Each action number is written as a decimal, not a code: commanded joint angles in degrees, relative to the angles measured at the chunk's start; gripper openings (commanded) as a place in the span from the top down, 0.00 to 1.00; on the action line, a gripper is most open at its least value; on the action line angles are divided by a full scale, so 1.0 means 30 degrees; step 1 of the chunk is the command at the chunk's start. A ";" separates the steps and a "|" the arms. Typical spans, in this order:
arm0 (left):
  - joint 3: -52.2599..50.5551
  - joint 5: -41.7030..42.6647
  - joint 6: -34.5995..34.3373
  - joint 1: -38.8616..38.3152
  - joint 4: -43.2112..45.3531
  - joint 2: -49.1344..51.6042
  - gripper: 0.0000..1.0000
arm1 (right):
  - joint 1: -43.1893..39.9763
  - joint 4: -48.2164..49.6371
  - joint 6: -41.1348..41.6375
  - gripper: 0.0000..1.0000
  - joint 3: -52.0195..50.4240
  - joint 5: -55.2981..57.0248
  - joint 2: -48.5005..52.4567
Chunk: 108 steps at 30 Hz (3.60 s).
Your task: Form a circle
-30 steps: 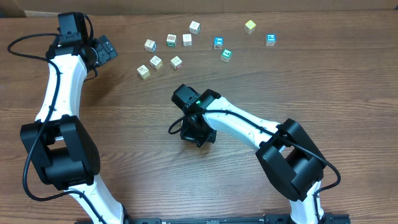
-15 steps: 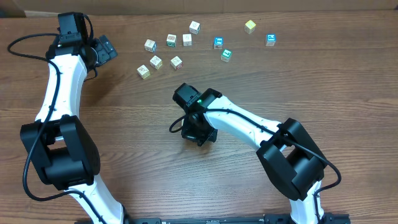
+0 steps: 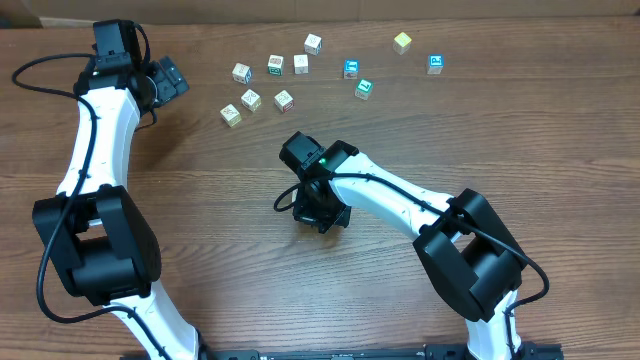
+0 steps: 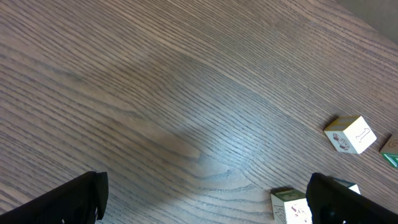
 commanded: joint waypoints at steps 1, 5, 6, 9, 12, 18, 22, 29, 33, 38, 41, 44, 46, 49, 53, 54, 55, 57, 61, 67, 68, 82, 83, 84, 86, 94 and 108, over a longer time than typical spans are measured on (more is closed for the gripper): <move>0.0204 0.0022 -0.0051 -0.0131 0.0029 -0.0219 0.00 | -0.0087 -0.0233 0.0109 0.96 0.0117 -0.0153 0.0160; 0.0204 0.0022 -0.0051 -0.0131 0.0029 -0.0219 0.01 | -0.0466 -0.2025 -0.1705 0.96 0.1865 -0.0838 0.0102; 0.0204 0.0022 -0.0051 -0.0131 0.0029 -0.0219 0.00 | -0.0641 -0.2601 -0.2040 0.96 0.2484 -0.0816 0.0066; 0.0204 0.0022 -0.0051 -0.0131 0.0029 -0.0219 0.01 | -0.1377 -0.4022 -0.2965 0.96 0.4503 -0.0583 0.0015; 0.0204 0.0022 -0.0051 -0.0131 0.0029 -0.0219 0.00 | -0.2171 -0.4539 -0.3337 0.96 0.6047 0.0991 0.0015; 0.0204 0.0022 -0.0051 -0.0131 0.0029 -0.0219 0.01 | -0.3650 -0.2696 -0.3337 0.96 0.6339 0.2630 0.0087; 0.0204 0.0022 -0.0051 -0.0131 0.0029 -0.0219 0.00 | -0.4160 -0.1370 -0.3271 0.96 0.6331 0.2630 0.0328; 0.0204 0.0022 -0.0051 -0.0131 0.0029 -0.0219 0.00 | -0.3993 -0.0233 -0.3271 0.96 0.5756 0.2718 0.0525; 0.0204 0.0022 -0.0051 -0.0131 0.0029 -0.0219 0.00 | -0.3861 0.0627 -0.3264 0.96 0.5260 0.2769 0.0525; 0.0204 0.0022 -0.0051 -0.0131 0.0029 -0.0219 0.00 | -0.3738 0.1406 -0.3257 0.96 0.4488 0.2769 0.0525; 0.0204 0.0022 -0.0051 -0.0131 0.0029 -0.0219 0.00 | -0.3738 0.0707 -0.3249 0.96 0.4299 0.2856 0.0525; 0.0204 0.0022 -0.0051 -0.0131 0.0029 -0.0219 0.00 | -0.3738 -0.0495 -0.3249 0.96 0.4299 0.3060 0.0525; 0.0204 0.0022 -0.0051 -0.0131 0.0029 -0.0219 0.00 | -0.3738 -0.1326 -0.3242 0.96 0.4299 0.3045 0.0525; 0.0204 0.0022 -0.0051 -0.0131 0.0029 -0.0219 0.01 | -0.3738 -0.2215 -0.3249 0.96 0.4299 0.3038 0.0525; 0.0204 0.0022 -0.0051 -0.0131 0.0029 -0.0219 0.00 | -0.3606 -0.1960 -0.3257 0.96 0.4291 0.3045 0.0525; 0.0204 0.0022 -0.0051 -0.0131 0.0029 -0.0219 0.00 | -0.3606 -0.1705 -0.3264 0.96 0.4291 0.3053 0.0525; 0.0204 0.0022 -0.0051 -0.0131 0.0029 -0.0219 0.01 | -0.3606 -0.1457 -0.3264 0.96 0.4299 0.3053 0.0525; 0.0204 0.0022 -0.0051 -0.0131 0.0029 -0.0219 0.01 | -0.3606 -0.0729 -0.3271 0.96 0.4299 0.3060 0.0525; 0.0204 0.0022 -0.0051 -0.0131 0.0029 -0.0219 0.00 | -0.3606 0.0758 -0.3271 0.96 0.4299 0.3053 0.0525; 0.0204 0.0022 -0.0051 -0.0131 0.0029 -0.0219 0.01 | -0.3570 0.2055 -0.3271 0.96 0.4291 0.3060 0.0525; 0.0204 0.0022 -0.0051 -0.0131 0.0029 -0.0219 0.00 | -0.3534 0.2208 -0.3264 0.96 0.4291 0.3053 0.0525; 0.0204 0.0022 -0.0051 -0.0131 0.0029 -0.0219 0.01 | -0.2492 0.3555 -0.3359 0.96 0.4291 0.4583 0.1173; 0.0204 0.0022 -0.0051 -0.0131 0.0029 -0.0219 0.01 | -0.2441 0.3621 -0.3351 0.96 0.4291 0.4743 0.1333; 0.0204 0.0022 -0.0051 -0.0131 0.0029 -0.0219 0.00 | -0.2426 0.3694 -0.3359 0.96 0.4291 0.4932 0.1457; 0.0204 0.0022 -0.0051 -0.0131 0.0029 -0.0219 0.01 | -0.2426 0.3745 -0.3359 0.96 0.4291 0.4998 0.1683; 0.0204 0.0022 -0.0051 -0.0131 0.0029 -0.0219 0.00 | -0.2426 0.3410 -0.3337 0.96 0.4284 0.4998 0.1807; 0.0204 0.0022 -0.0051 -0.0131 0.0029 -0.0219 0.00 | -0.2390 0.4175 -0.3191 0.96 0.2863 0.4503 0.1807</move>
